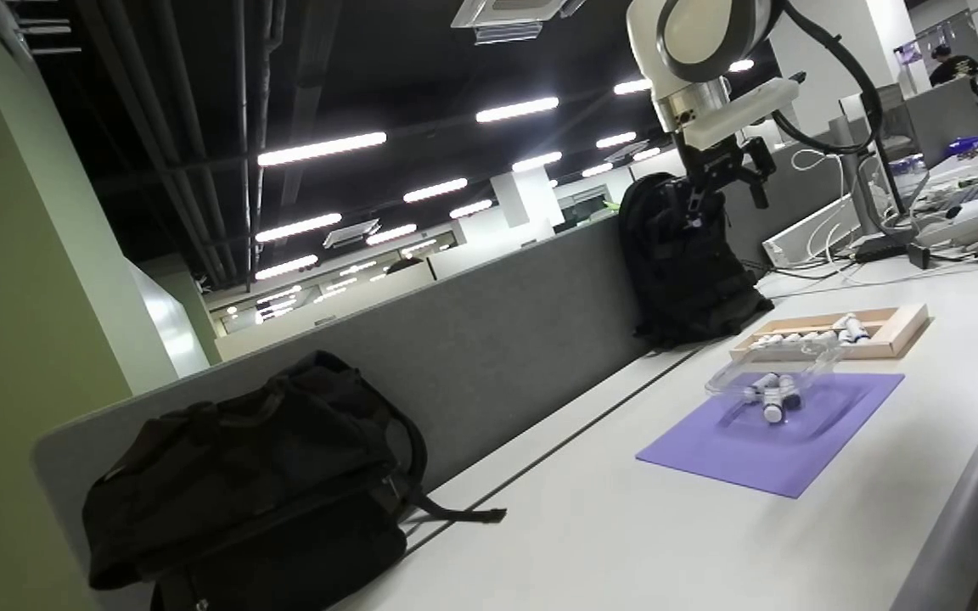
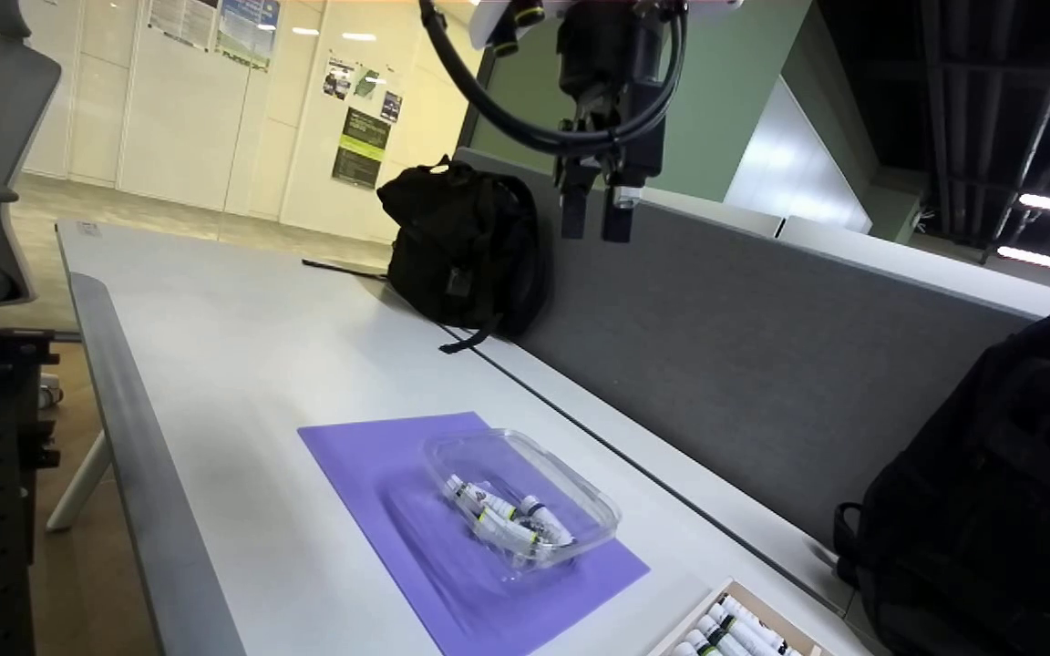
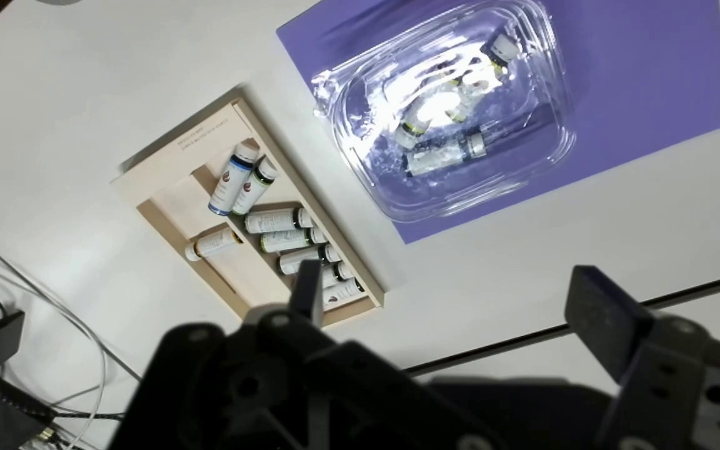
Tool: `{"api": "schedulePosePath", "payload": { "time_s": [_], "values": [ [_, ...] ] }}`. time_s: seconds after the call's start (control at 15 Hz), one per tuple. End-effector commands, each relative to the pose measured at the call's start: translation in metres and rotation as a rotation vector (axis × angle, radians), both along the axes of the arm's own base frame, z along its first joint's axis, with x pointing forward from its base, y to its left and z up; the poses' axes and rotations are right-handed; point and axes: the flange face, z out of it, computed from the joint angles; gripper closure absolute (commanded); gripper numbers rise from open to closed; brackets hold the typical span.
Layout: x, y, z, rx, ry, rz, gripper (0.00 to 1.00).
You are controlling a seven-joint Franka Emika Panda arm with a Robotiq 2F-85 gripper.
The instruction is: Pick up a bottle from the tray and put it on the table
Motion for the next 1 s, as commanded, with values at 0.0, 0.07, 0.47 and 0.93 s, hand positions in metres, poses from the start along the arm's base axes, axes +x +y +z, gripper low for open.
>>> {"api": "schedulePosePath", "payload": {
  "time_s": [0.0, 0.07, 0.47, 0.93],
  "values": [
    [0.000, 0.000, 0.000, 0.001, 0.000, -0.001, 0.00],
    [0.000, 0.000, 0.000, 0.001, 0.000, -0.002, 0.00],
    [-0.006, -0.030, -0.015, 0.056, -0.107, -0.153, 0.00],
    [-0.035, -0.112, -0.106, 0.181, -0.190, -0.461, 0.00]
  ]
}}
